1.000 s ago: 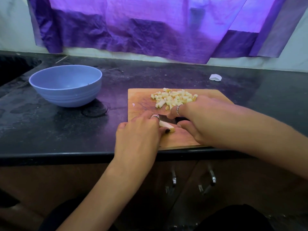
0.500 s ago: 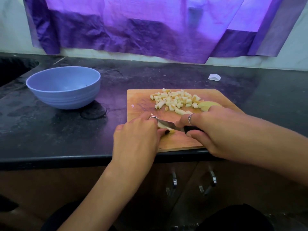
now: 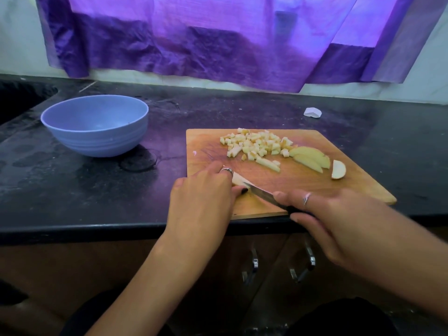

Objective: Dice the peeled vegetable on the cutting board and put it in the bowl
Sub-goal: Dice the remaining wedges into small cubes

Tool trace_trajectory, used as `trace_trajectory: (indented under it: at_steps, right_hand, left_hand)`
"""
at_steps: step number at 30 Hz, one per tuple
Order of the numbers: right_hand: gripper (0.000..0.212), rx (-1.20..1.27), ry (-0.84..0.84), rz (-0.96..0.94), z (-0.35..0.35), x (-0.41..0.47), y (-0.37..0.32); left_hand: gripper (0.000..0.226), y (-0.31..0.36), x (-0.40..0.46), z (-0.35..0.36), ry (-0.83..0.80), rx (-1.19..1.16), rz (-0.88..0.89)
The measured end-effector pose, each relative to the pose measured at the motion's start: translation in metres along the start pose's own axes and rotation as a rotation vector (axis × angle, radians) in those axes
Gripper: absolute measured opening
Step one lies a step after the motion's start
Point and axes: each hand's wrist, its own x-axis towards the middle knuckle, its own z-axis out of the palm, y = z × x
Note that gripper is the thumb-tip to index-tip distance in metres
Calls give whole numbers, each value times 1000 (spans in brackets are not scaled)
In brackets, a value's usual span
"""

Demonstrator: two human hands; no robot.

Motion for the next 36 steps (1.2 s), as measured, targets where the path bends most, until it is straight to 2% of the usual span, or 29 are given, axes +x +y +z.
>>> trace_trajectory:
  at_steps: [2, 4, 6, 10, 14, 20, 24, 31, 36]
  right_hand:
    - [48, -50, -73, 27, -6, -6, -16]
    - [51, -76, -116, 47, -6, -9, -13]
    - [52, -104, -86, 25, 0, -8, -6]
    - [66, -145, -33, 51, -1, -3, 2]
    - [46, -39, 123, 42, 12, -5, 1]
    - [45, 101, 73, 56, -6, -8, 17]
    - [37, 208, 8, 77, -18, -11, 26]
    - [37, 371, 121, 69, -12, 1, 12]
    - [41, 391, 88, 119, 4, 8, 7]
  left_hand:
    - [38, 0, 0, -1, -10, 23, -12]
    - [39, 1, -1, -2, -21, 28, -19]
    - [39, 0, -1, -2, -25, 25, -14]
    - [41, -1, -1, -1, -37, 5, 1]
    - [41, -4, -3, -1, -19, -7, 13]
    - [39, -4, -2, 4, 15, -24, 27]
    - [39, -5, -1, 8, 48, -70, 29]
    - [41, -6, -2, 12, 96, -144, 29]
    - [33, -7, -2, 16, 134, -167, 37]
